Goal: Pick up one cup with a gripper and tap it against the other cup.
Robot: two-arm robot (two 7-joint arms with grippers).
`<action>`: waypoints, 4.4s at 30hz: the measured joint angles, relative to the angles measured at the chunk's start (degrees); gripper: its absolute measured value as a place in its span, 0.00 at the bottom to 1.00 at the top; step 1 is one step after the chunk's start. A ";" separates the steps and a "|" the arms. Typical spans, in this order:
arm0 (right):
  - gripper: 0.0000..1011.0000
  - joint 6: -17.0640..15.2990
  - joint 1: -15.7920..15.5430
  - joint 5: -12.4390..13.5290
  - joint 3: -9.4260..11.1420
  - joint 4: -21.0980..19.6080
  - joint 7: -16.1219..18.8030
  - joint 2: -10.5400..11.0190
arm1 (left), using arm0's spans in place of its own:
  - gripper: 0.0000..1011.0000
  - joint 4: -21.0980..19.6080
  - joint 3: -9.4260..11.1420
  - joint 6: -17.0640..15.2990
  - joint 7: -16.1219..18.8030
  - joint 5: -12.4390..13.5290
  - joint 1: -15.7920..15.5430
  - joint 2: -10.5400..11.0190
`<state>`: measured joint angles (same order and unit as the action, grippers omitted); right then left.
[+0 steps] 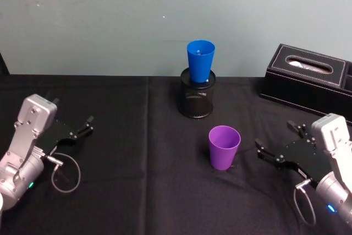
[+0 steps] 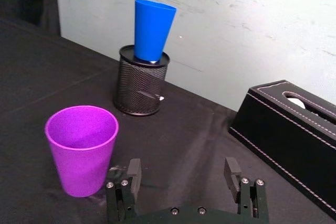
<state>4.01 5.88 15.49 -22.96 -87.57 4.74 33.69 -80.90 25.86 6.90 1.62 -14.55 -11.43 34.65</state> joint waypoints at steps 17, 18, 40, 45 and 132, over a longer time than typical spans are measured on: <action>0.99 -0.95 -4.27 0.33 1.47 -4.08 2.26 -1.57 | 1.00 0.00 0.00 0.00 0.00 0.00 0.00 0.00; 0.99 -0.95 -4.27 0.33 1.47 -4.08 2.26 -1.57 | 1.00 0.00 0.00 0.00 0.00 0.00 0.00 0.00; 0.99 2.60 -5.47 -0.84 1.49 -2.61 6.77 -6.56 | 1.00 0.00 0.00 0.00 0.00 0.00 0.00 0.00; 0.99 3.19 -4.94 -1.06 1.51 -1.58 7.49 -7.94 | 1.00 0.00 0.00 0.00 0.00 0.00 0.00 0.00; 0.72 4.50 2.93 -4.39 4.17 12.17 14.81 -17.84 | 1.00 0.00 0.00 0.00 0.00 0.00 0.00 0.00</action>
<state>8.51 8.81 11.10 -18.78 -75.40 19.55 15.85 -80.90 25.86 6.90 1.62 -14.55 -11.43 34.65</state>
